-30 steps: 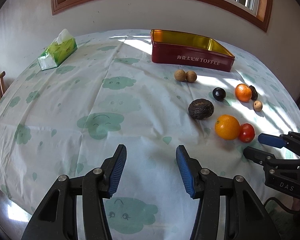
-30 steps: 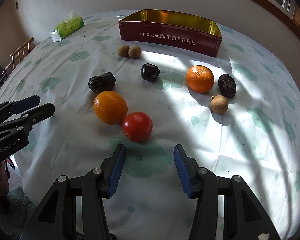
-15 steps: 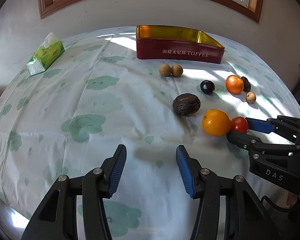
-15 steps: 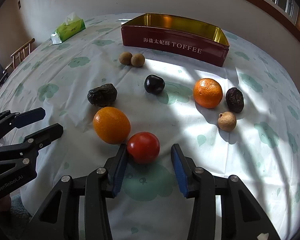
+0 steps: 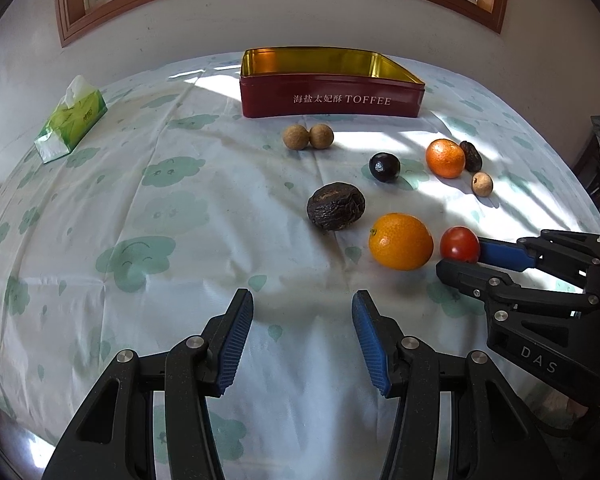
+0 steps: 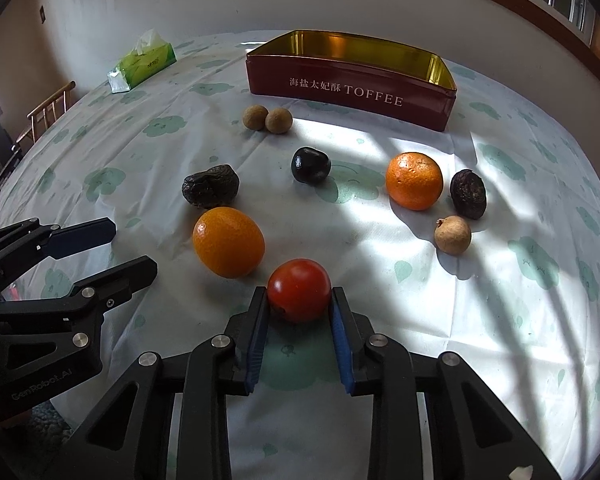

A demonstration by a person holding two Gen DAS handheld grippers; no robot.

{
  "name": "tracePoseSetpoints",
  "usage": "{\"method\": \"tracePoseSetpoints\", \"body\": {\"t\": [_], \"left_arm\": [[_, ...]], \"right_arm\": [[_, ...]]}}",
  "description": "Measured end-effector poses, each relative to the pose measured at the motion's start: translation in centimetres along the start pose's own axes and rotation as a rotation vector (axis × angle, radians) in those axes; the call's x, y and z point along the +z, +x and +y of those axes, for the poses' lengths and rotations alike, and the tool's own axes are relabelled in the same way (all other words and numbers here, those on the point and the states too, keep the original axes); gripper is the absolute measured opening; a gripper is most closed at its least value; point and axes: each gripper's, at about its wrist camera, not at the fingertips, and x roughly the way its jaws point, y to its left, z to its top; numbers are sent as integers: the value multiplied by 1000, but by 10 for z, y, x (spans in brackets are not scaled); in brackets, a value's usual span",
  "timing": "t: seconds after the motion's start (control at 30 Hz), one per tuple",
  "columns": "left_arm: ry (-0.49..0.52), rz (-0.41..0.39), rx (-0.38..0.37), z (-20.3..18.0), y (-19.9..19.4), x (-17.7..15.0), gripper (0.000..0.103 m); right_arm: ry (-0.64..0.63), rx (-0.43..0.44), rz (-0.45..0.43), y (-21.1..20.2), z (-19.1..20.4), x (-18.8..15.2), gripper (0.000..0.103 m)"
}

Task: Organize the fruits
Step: 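Grasp the red tomato with the right tool, then grasp the second orange with the left tool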

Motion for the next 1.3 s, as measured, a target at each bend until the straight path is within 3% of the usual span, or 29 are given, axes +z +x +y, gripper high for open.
{"method": "tracePoseSetpoints", "body": {"t": [0.7, 1.0, 1.3], "left_arm": [[57, -19, -52, -35, -1, 15, 53], [62, 6, -80, -49, 9, 21, 53], [44, 10, -50, -57, 25, 33, 53]], "right_arm": [[166, -127, -31, -20, -59, -15, 27], [206, -136, -30, -21, -74, -21, 27], [227, -132, -27, -19, -82, -26, 27]]}}
